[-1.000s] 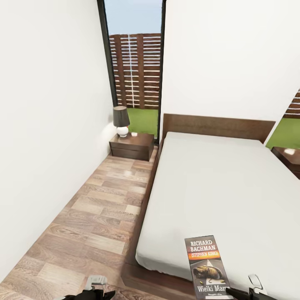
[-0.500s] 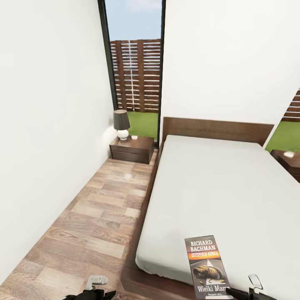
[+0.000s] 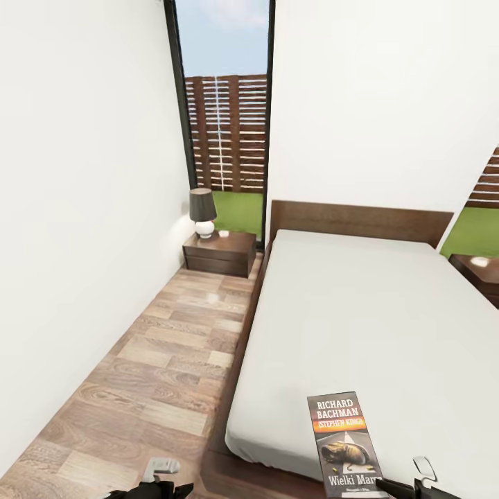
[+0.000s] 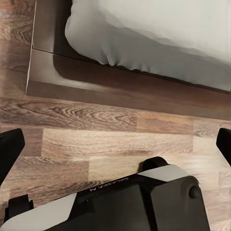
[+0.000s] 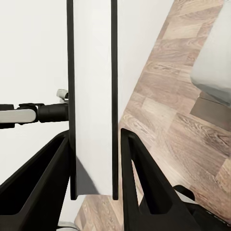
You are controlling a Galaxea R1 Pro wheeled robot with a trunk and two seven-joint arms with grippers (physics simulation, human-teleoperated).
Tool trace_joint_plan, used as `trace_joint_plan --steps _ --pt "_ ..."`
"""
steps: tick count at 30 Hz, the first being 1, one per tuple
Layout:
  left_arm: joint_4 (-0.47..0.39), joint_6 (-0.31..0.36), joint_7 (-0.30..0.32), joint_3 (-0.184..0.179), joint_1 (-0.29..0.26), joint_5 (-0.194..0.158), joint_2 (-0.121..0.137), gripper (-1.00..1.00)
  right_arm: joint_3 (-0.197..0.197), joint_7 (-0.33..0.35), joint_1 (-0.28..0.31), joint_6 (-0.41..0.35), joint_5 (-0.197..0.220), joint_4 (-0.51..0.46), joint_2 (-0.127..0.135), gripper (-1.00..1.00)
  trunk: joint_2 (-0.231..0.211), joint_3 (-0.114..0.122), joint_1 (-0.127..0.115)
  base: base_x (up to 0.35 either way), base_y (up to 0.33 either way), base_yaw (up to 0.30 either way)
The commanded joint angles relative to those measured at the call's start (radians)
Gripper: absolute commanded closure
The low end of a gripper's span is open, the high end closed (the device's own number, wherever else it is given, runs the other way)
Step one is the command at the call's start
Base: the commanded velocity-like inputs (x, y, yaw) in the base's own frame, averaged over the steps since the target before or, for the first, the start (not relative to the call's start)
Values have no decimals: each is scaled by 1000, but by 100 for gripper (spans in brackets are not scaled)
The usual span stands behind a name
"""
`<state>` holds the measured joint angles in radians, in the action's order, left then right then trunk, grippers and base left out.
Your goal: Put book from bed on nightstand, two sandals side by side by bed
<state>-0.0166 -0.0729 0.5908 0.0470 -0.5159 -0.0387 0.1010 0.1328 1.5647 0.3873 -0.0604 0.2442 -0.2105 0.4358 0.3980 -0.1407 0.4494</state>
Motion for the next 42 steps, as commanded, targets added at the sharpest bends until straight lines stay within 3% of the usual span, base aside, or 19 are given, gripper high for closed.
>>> trace_joint_plan --steps 1,42 --pt "2 -1 4 4 -1 -3 0 -100 -1 4 1 -7 3 0 0 100 2 0 1 0 0 0" --pt "1 -1 4 4 0 -2 0 -100 -1 4 1 -7 3 0 1 100 2 66 1 0 0 0"
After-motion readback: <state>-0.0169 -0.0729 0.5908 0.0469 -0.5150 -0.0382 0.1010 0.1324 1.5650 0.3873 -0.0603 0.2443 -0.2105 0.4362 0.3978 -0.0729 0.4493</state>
